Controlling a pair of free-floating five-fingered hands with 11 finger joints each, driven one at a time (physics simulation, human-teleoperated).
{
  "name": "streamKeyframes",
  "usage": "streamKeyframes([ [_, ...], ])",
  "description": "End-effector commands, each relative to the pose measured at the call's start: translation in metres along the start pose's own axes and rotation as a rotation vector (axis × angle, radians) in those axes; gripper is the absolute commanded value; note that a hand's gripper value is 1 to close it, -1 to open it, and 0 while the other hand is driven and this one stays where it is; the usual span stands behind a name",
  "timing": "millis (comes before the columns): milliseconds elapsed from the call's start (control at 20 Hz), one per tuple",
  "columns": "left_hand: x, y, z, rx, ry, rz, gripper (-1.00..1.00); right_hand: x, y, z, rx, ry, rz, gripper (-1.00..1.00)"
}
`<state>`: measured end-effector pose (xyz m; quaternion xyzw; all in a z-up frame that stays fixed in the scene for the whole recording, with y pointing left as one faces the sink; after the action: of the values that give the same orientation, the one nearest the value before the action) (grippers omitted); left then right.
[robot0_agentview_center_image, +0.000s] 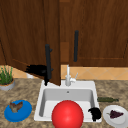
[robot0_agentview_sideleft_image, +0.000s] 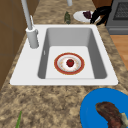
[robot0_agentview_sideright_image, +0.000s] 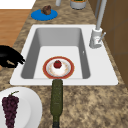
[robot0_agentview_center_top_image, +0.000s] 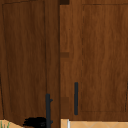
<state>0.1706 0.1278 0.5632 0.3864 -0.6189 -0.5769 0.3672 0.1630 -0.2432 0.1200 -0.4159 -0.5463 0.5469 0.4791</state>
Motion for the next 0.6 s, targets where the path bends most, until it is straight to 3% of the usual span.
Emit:
streamKeyframes([
  [0, 0.019, 0.008, -0.023, -0.014, -0.002, -0.030, -1.00, 0.000, 0.000, 0.000, 0.000, 0.000, 0.000, 0.00],
  [550, 0.012, -0.006, -0.088, -0.020, 0.131, -0.051, -1.00, 0.000, 0.000, 0.000, 0.000, 0.000, 0.000, 0.00],
])
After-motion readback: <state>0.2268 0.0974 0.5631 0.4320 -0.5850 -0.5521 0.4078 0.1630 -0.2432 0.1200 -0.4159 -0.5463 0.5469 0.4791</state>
